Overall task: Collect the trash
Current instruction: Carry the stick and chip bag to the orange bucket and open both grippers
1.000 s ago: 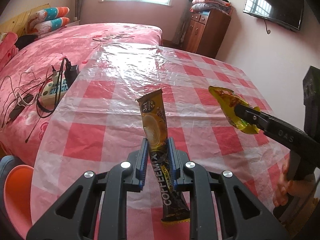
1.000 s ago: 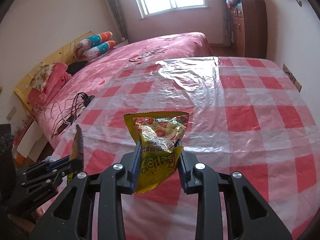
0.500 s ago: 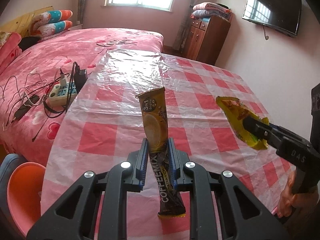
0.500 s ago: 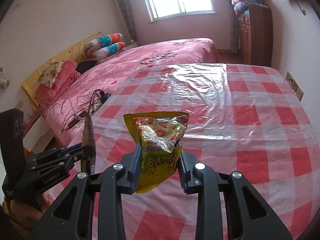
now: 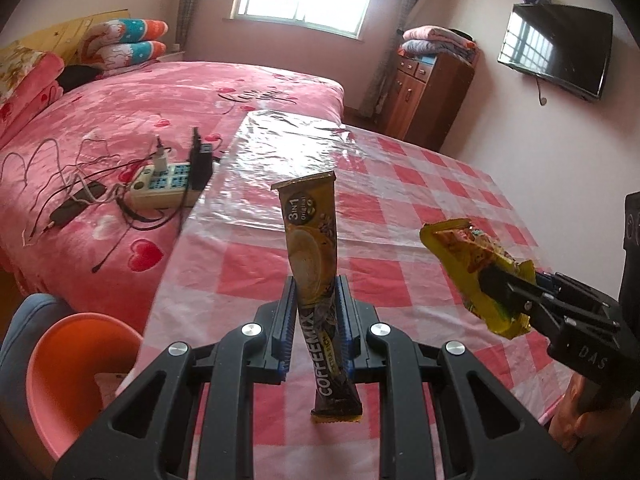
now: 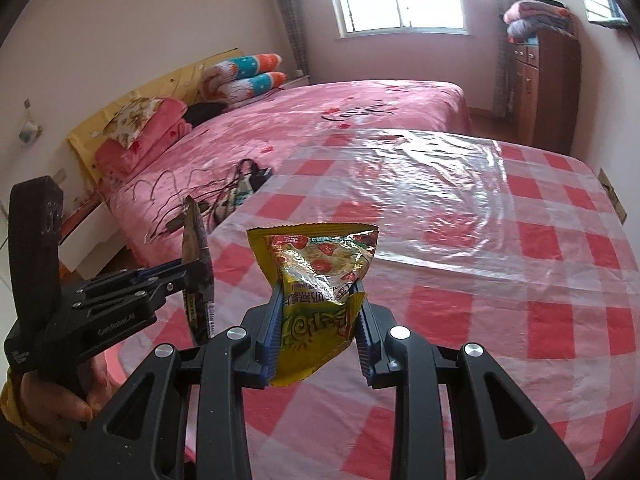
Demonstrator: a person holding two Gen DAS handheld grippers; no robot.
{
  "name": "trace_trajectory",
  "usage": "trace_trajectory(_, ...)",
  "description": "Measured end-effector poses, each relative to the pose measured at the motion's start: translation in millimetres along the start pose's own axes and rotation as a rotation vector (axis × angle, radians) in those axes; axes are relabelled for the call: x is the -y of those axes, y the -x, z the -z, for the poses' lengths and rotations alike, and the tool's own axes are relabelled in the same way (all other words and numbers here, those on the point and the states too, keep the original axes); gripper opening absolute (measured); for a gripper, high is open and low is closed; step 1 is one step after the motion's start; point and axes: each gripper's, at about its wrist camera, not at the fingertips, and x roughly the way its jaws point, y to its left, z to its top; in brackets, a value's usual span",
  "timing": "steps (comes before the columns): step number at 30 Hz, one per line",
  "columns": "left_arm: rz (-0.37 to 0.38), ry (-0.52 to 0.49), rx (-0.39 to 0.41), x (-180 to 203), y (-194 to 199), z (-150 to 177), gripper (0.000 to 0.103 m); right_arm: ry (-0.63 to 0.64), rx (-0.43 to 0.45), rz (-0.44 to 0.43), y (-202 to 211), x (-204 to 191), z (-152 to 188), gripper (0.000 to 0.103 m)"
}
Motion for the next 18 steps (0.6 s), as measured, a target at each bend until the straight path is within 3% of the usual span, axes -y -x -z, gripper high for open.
trace_trajectory(10,-0.058,0.066,0.034,-45,30,6,0.021,0.087,-0.041,-0.083,-16,-50,0,0.033)
trace_trajectory(18,-0.148,0.148,0.039,-99,56,21,0.021,0.184,-0.091,-0.194,-37,-110,2,0.033)
